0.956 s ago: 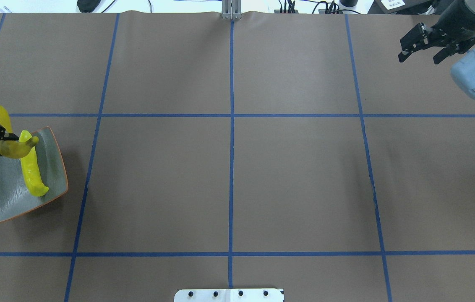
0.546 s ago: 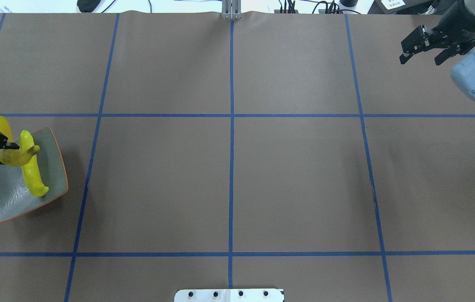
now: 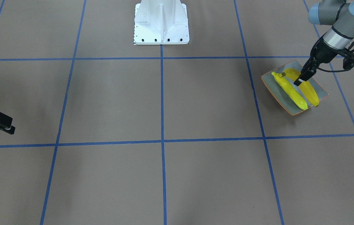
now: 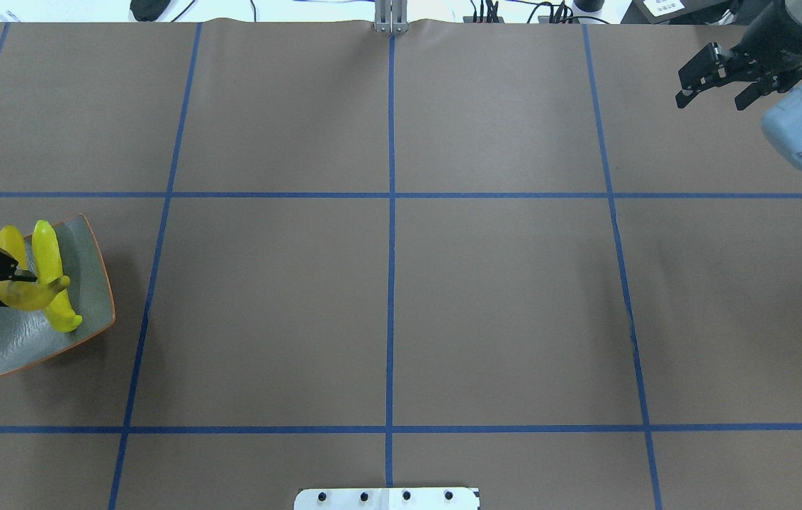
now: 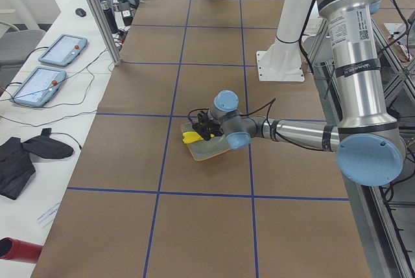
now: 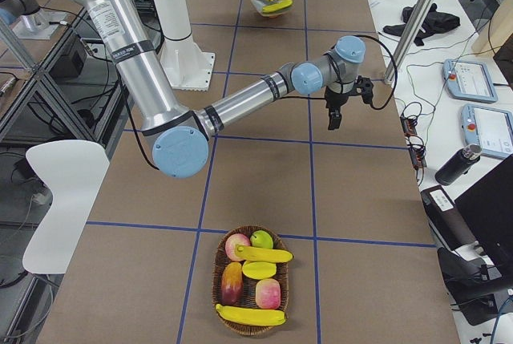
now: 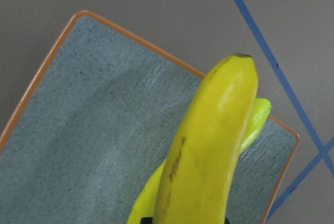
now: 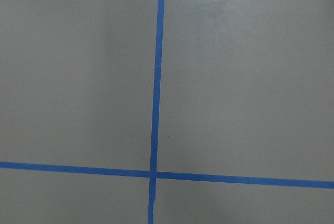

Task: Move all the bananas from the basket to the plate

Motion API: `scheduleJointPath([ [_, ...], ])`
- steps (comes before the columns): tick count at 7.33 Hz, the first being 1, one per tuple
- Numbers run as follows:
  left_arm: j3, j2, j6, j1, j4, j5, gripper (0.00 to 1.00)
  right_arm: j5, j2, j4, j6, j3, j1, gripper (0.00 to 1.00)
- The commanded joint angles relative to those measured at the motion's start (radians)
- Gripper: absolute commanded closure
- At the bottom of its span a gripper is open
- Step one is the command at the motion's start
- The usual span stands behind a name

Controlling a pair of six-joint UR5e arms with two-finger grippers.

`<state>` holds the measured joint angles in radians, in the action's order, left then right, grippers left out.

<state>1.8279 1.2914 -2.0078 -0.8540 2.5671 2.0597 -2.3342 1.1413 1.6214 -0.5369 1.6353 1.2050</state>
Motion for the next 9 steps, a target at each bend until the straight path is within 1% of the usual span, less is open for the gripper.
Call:
scheduleJointPath([
  [1, 0.018, -0.023, 0.003, 0.001, 0.001, 0.003, 0.64, -0.001, 0.0, 0.0, -0.001, 0.0, -0.001, 0.0],
  [2, 0.019, -0.018, 0.003, 0.001, 0.001, 0.002, 0.01, -0.001, 0.0, 0.0, 0.0, 0.0, -0.001, 0.0],
  [5, 0.024, -0.004, 0.004, -0.005, 0.001, 0.002, 0.0, 0.012, 0.002, 0.0, 0.003, -0.006, 0.005, 0.0],
  [6, 0.024, 0.003, 0.033, -0.041, -0.001, 0.002, 0.0, 0.016, 0.005, 0.0, 0.033, -0.015, 0.025, 0.0],
  [7, 0.019, 0.028, 0.181, -0.106, -0.016, 0.002, 0.0, 0.045, 0.035, 0.0, 0.088, -0.017, 0.039, 0.0],
  [8, 0.01, 0.084, 0.345, -0.172, -0.091, 0.002, 0.0, 0.076, 0.069, 0.0, 0.15, -0.017, 0.06, 0.0],
  [9, 0.013, 0.209, 0.482, -0.216, -0.289, 0.003, 0.0, 0.096, 0.113, 0.0, 0.225, -0.021, 0.088, 0.0],
])
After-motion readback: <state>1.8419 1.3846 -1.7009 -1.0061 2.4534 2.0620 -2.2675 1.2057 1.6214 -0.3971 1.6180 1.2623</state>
